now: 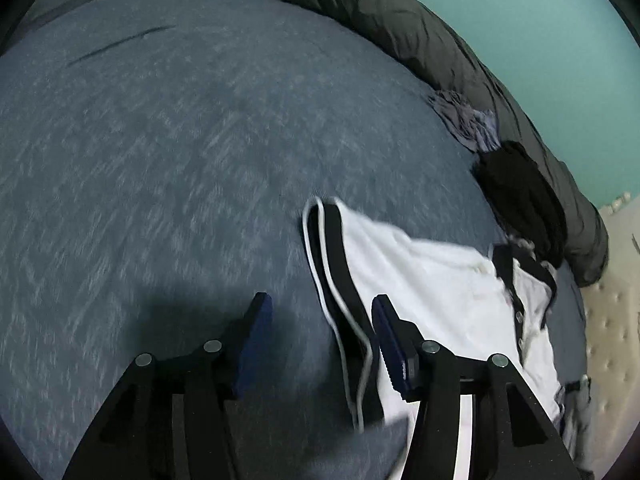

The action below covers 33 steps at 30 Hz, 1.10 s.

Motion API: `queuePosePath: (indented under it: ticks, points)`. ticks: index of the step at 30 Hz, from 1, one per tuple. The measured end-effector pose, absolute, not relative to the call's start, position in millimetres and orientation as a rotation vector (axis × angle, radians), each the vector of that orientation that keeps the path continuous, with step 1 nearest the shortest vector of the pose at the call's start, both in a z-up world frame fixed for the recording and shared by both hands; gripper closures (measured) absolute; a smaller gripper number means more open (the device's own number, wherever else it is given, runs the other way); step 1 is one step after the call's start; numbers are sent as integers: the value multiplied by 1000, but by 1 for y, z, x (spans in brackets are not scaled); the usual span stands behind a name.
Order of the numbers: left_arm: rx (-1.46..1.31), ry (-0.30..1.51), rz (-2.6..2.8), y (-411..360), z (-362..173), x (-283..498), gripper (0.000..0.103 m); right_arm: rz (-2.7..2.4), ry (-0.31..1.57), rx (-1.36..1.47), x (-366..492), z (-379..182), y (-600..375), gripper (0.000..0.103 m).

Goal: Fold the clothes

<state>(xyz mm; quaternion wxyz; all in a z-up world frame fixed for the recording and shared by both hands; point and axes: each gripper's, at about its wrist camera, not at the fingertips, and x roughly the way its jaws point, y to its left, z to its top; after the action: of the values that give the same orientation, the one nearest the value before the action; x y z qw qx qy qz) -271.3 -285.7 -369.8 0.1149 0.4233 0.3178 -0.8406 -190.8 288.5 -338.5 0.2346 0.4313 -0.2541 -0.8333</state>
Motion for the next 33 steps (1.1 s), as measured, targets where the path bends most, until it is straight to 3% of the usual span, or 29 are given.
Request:
queuePosePath:
  ticks: [8,10,12,13,21,28,33]
  points:
    - [1187,995,-2472,-308,-386,-299,49,-2292,-692,1199,-191,-343,291,62]
    - [1196,998,-2492,-309,-386,-302,68,-2292,-692,1202,-191,-344,291,62]
    - [1217,986,-2502,-307,-387,-303,95,-2289,-688,1209,-191,-346,291,62]
    - [1223,976,-2509,-306,-386,-304,99,-2289,-685,1212,-191,-347,290,62]
    - [1184,945,-2509,-321,-368,-283,100,-2286,-672,1216,-189,-348,288,62]
    - [1201,989,-2450,-331,-383,-286,100,-2289,-668,1217,-189,-348,288,62]
    - [1259,919,-2472,-321,-384,-297,99,-2288,-672,1228,-190,-351,290,62]
